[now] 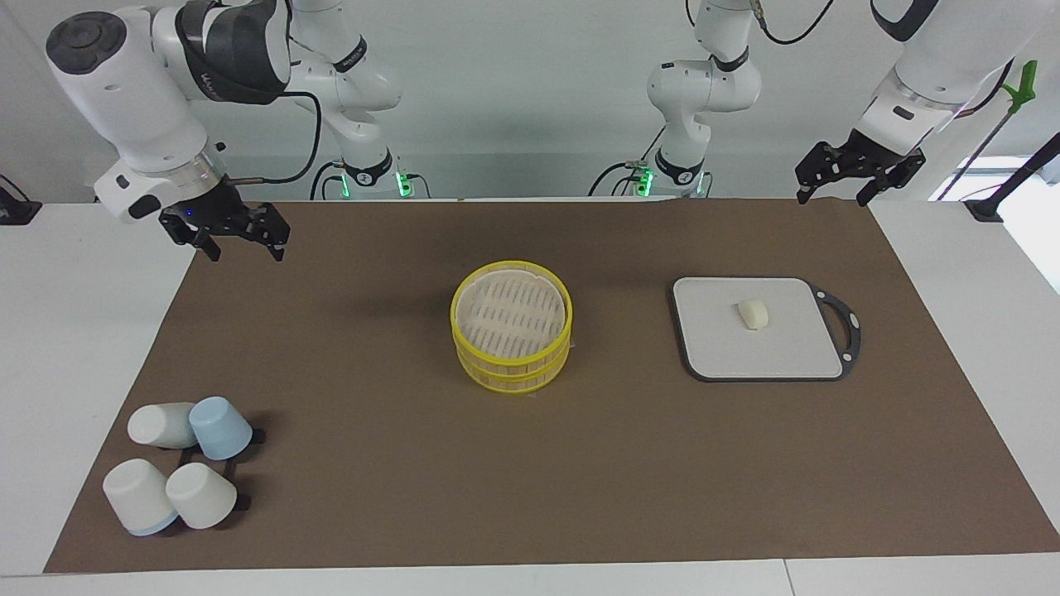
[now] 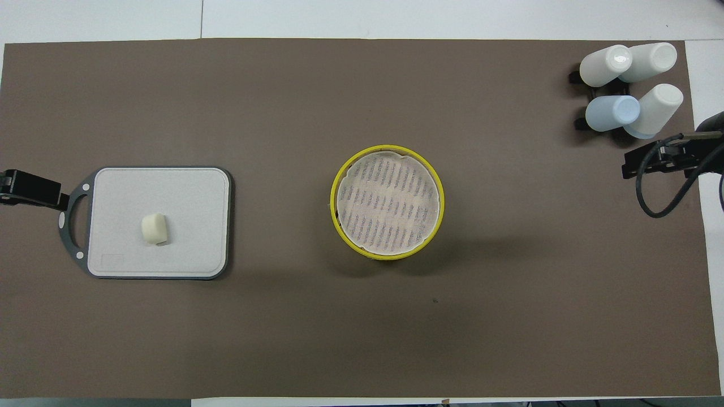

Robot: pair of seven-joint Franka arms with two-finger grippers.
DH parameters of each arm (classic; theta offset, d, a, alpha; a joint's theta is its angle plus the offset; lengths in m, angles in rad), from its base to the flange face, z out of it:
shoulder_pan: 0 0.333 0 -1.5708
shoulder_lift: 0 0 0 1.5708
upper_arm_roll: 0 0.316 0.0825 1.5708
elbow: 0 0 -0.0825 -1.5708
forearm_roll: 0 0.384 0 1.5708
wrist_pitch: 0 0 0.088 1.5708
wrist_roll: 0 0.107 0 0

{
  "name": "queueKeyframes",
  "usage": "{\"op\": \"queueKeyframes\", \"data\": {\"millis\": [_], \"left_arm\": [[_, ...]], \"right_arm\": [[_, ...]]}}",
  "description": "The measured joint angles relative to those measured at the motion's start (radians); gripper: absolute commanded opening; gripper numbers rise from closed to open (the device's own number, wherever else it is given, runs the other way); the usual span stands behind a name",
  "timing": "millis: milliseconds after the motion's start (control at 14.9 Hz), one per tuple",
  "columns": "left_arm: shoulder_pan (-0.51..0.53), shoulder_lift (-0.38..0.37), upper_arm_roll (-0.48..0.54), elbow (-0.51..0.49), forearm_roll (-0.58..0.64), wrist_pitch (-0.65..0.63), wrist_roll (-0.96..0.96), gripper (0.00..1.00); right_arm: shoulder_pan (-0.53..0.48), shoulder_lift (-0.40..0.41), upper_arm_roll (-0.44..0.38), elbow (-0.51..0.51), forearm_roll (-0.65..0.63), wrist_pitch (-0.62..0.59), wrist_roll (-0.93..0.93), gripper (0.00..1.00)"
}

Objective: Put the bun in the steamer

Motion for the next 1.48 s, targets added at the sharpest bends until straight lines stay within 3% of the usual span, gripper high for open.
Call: {"op": "queueKeyframes", "data": {"millis": [740, 1076, 1480], "left_arm": [[0.000, 0.000, 0.002, 0.000, 0.000, 0.000, 0.000, 1.00], [0.001, -0.009, 0.004, -0.034, 0.000, 0.031, 0.000, 1.00], [0.014, -0.112, 0.015, -0.296, 0.001, 0.216, 0.000, 1.00]], "right_arm": [[0.021, 0.001, 0.020, -0.004, 0.004, 0.035, 0.011, 1.00], [0.217, 0.049, 0.033, -0.007, 0.006, 0.117, 0.241, 1.00], [0.489, 0.171, 0.037, 0.040, 0.007, 0.228, 0.592, 1.00]]}}
